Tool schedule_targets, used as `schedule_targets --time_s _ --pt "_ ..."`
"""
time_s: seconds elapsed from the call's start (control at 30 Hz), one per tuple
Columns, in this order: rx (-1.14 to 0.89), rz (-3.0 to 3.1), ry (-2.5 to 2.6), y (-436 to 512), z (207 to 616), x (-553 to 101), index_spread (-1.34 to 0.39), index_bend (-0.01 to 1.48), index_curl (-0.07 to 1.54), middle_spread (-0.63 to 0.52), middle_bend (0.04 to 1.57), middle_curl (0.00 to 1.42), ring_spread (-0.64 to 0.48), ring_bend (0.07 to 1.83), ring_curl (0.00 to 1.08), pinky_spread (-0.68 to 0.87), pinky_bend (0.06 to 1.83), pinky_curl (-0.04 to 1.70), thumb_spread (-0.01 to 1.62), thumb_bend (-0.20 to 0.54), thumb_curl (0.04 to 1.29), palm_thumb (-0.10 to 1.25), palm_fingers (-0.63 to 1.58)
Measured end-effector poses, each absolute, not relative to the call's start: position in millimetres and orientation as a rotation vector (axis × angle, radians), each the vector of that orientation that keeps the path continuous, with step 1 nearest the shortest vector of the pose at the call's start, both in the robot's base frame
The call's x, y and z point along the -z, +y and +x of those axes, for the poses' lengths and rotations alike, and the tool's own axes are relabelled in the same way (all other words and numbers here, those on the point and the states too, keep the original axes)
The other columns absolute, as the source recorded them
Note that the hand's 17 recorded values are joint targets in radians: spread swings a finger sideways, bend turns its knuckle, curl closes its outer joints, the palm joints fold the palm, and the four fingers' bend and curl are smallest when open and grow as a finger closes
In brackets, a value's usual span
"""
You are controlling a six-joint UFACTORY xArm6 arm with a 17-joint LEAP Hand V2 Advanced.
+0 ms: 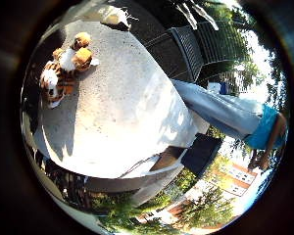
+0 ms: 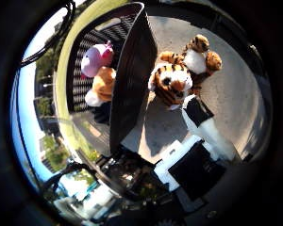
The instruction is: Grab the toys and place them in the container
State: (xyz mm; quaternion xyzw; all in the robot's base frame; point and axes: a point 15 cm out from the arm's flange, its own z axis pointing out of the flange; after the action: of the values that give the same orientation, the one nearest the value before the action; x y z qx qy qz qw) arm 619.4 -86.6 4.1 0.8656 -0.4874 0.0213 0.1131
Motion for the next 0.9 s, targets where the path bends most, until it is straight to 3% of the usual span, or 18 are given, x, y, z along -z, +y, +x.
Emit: schedule_targets --time_s 0.47,0.6,0.67,0.73,0.83,0.9 --pt "-0.053 2.566 -1.305 -63.3 607.3 82.4 -0.22 0.18 0.31 0.00 0.18 0.32 0.26 0.38 0.30 0.46 0.55 0.28 1.08 -0.038 0.39 0.62 0.21" --pt "-0.062 2.565 -1.270 -55.5 606.3 87.2 -0.18 0.20 0.31 -0.02 0.23 0.34 0.27 0.47 0.30 0.48 0.51 0.25 1.08 -0.032 0.37 0.62 0.45" --pt "-0.080 2.553 -1.251 -57.1 606.8 86.3 -0.20 0.23 0.32 -0.05 0.29 0.36 0.26 0.55 0.32 0.48 0.49 0.22 1.07 -0.031 0.37 0.62 0.70" --pt "-0.099 2.537 -1.221 -59.8 606.9 84.7 -0.28 0.24 0.32 -0.09 0.45 0.42 0.20 0.68 0.35 0.48 0.57 0.23 1.07 -0.025 0.37 0.64 1.13" --pt "-0.096 2.520 -1.183 -61.1 603.8 82.9 -0.37 0.15 0.35 -0.12 0.71 0.55 0.13 0.98 0.50 0.46 0.75 0.33 1.06 -0.014 0.39 0.70 1.22" --pt "-0.067 2.498 -1.177 -64.0 597.1 80.9 -0.43 0.16 0.35 -0.13 0.82 0.61 0.10 1.08 0.55 0.45 0.85 0.37 1.05 -0.008 0.41 0.74 1.20"
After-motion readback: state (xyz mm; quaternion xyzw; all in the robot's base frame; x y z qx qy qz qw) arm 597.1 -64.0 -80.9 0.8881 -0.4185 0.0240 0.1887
